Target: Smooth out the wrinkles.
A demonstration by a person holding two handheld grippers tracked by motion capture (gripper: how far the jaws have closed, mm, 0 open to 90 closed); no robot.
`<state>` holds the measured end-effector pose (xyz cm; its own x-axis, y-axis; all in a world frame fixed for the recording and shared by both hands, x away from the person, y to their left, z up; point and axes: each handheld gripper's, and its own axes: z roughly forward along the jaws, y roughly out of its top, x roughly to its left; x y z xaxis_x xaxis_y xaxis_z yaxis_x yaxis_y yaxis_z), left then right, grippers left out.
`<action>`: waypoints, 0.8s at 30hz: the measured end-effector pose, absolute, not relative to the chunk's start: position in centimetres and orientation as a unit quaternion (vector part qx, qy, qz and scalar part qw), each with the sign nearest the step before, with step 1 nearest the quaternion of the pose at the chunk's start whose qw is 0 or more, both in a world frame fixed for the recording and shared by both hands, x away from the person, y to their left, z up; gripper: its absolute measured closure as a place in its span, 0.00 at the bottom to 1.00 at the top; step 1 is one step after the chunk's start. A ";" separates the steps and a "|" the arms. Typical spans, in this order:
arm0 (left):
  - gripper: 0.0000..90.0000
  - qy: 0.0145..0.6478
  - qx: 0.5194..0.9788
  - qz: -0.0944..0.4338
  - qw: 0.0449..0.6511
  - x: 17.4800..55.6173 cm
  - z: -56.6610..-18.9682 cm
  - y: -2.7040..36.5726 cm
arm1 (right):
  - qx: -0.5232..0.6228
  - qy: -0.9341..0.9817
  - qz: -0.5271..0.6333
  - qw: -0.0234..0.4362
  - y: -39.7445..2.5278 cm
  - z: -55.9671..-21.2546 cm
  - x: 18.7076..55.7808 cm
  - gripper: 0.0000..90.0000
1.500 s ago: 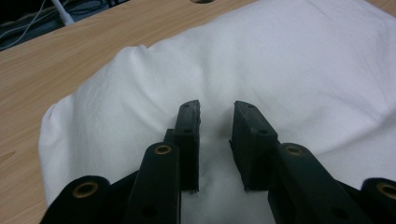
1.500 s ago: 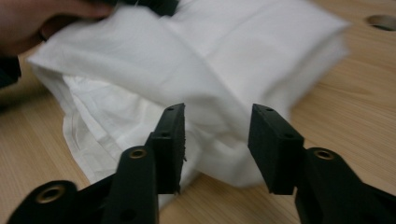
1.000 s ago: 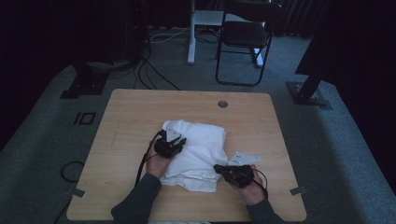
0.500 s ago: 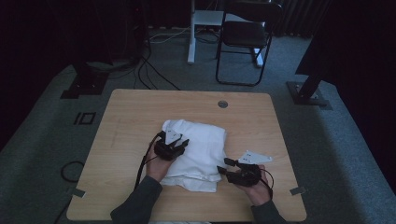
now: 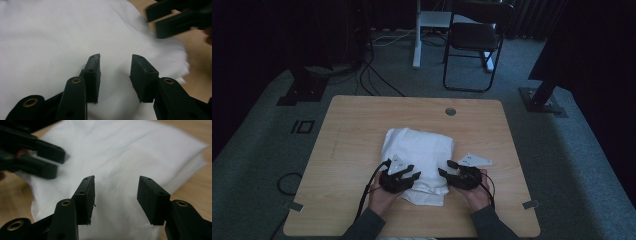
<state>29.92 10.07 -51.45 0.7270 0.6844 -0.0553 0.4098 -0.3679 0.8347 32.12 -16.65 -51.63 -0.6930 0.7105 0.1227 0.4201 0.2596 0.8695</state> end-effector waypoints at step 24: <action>0.66 0.376 0.811 0.115 0.434 33.4 -55.0 7.9 | 0.421 0.800 0.398 0.157 -14.3 -55.1 39.9 0.53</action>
<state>33.45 7.92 -55.05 0.6911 0.7090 -0.1401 0.5094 -0.3404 0.7903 39.86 -14.30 -55.13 -0.5954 0.7991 0.0837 0.5486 0.3282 0.7690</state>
